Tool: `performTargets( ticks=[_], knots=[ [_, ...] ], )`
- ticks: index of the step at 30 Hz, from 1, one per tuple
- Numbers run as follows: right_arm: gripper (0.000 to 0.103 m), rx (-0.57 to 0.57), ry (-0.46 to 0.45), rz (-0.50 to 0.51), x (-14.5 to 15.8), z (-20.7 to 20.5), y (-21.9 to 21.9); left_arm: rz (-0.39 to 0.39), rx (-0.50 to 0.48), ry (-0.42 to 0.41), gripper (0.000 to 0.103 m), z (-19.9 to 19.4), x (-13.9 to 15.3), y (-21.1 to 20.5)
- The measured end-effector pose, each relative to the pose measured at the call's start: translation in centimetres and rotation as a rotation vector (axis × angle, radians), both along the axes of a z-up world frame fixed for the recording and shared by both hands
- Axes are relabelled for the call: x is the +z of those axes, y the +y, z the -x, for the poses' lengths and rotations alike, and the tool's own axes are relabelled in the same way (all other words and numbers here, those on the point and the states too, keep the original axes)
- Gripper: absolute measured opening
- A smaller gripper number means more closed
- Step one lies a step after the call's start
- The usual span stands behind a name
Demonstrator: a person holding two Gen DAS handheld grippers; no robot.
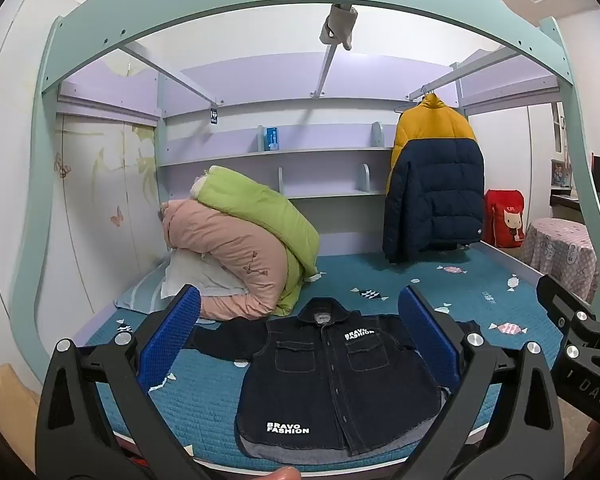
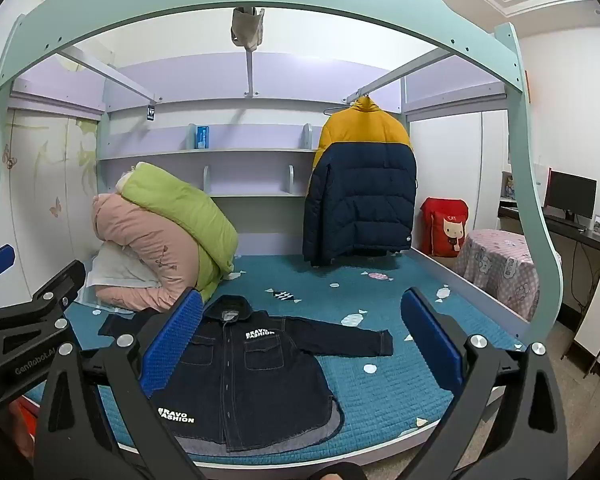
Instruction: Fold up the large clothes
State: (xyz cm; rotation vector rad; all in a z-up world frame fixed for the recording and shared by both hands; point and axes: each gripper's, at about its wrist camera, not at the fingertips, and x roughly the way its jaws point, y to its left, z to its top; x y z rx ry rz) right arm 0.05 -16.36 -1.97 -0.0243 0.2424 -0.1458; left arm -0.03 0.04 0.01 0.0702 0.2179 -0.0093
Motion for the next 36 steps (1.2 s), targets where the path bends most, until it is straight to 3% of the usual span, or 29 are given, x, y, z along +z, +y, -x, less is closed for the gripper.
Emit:
performTargets(
  ticks=[36],
  knots=[
    [0.096,-0.006,-0.004,0.016,0.3,0.6,0.4,0.025,-0.017,0.023,0.099,0.1,-0.6,0.5]
  ],
)
